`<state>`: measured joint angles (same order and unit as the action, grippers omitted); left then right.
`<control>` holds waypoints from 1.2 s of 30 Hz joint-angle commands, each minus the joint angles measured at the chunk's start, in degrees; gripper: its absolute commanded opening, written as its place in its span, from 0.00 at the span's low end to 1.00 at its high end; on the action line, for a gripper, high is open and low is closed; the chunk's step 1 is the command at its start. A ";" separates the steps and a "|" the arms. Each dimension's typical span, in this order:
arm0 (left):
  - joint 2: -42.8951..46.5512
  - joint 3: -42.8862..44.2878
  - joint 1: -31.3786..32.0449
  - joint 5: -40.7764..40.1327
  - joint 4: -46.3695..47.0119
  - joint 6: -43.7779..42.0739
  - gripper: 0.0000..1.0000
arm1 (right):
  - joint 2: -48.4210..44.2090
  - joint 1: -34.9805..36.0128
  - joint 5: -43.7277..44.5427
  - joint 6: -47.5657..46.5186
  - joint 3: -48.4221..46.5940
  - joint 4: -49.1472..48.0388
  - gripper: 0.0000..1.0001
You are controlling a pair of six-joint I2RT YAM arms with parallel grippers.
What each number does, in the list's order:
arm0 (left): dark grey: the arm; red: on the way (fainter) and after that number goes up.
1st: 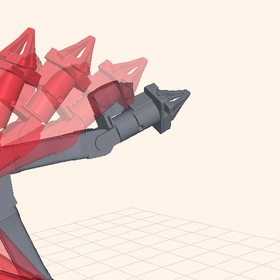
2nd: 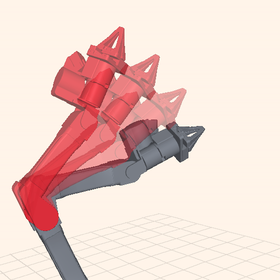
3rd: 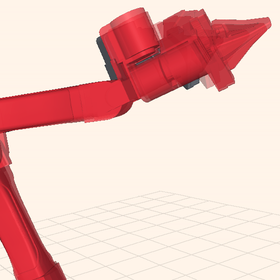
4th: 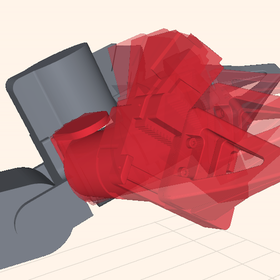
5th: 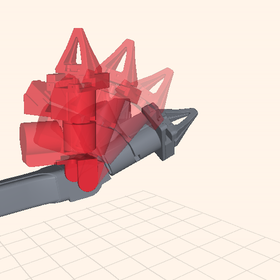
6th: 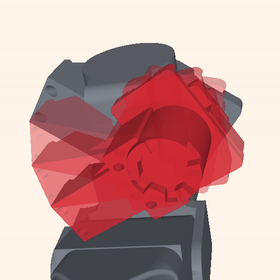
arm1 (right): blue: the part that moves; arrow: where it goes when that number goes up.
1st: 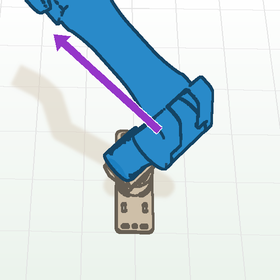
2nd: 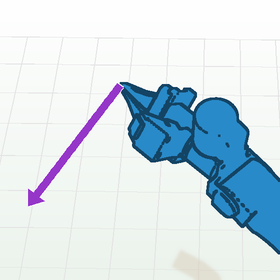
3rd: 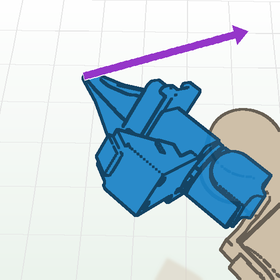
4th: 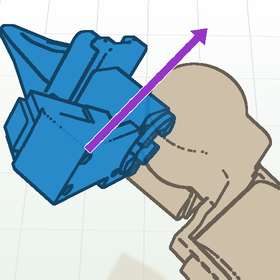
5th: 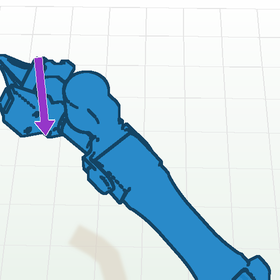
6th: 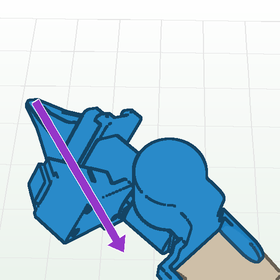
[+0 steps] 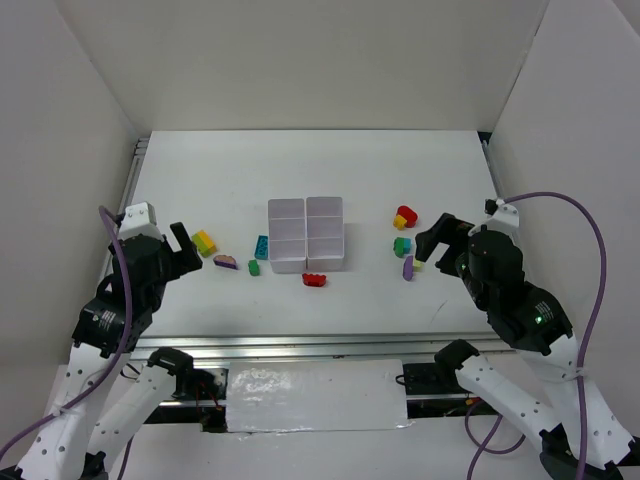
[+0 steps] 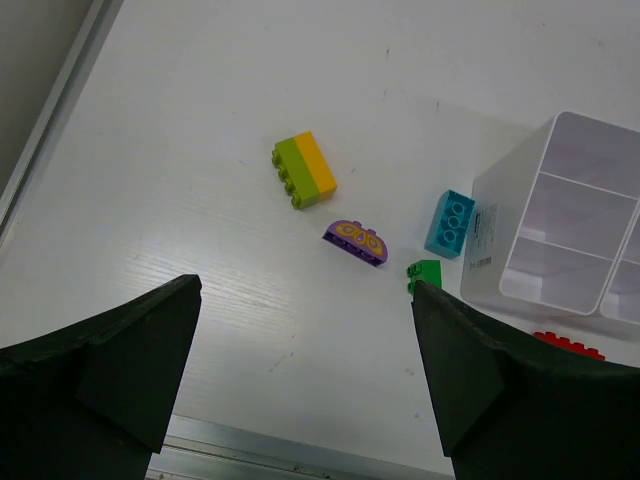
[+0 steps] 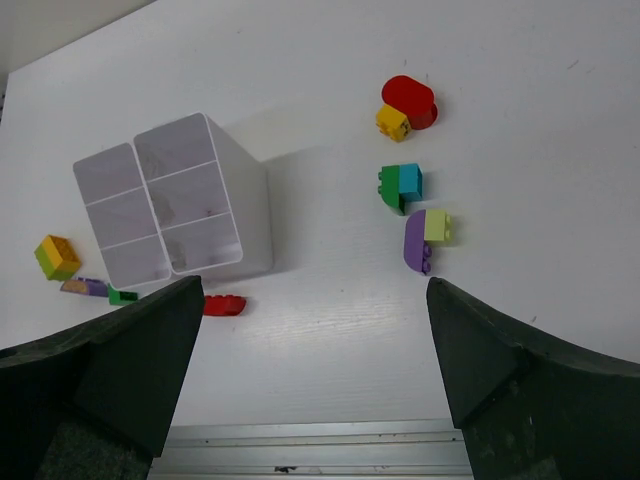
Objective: Sort the legos into containers by color
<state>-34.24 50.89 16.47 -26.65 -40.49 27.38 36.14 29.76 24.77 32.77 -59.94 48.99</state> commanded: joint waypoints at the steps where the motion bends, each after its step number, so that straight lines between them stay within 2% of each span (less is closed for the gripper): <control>1: 0.14 -0.09 -0.30 0.38 2.17 0.49 1.00 | 0.16 0.39 1.86 0.80 -1.05 -0.56 0.99; 6: 0.05 -0.18 -0.38 0.99 2.52 0.31 1.00 | 0.07 0.39 -0.95 -0.43 -0.18 -2.14 1.00; 10: -0.30 -0.09 -0.30 1.43 2.52 0.05 0.99 | 0.86 0.39 -6.40 -1.40 2.37 -5.22 0.99; 13: -0.30 -0.18 -0.30 1.78 2.52 -0.04 0.99 | 4.19 0.39 -3.79 -0.35 2.46 -4.61 1.00; 19: -0.83 -0.27 -0.30 2.66 2.87 -0.48 0.99 | 18.77 -0.49 1.07 4.05 0.88 -1.44 1.00; 25: -0.39 -0.44 -0.21 3.10 2.96 -0.57 1.00 | 33.88 -6.81 -6.49 4.05 2.90 -8.64 1.00; 31: 0.57 -0.62 -0.03 3.45 3.14 -0.74 0.99 | 39.96 -17.35 -14.92 3.09 6.85 -14.18 0.99; 36: 0.66 -0.62 0.14 3.80 3.22 -0.83 1.00 | 44.54 -18.16 -16.25 2.65 6.86 -14.89 0.98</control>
<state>-34.00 50.24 16.43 -23.59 -39.70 27.14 79.48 11.31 10.90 35.73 -53.12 37.78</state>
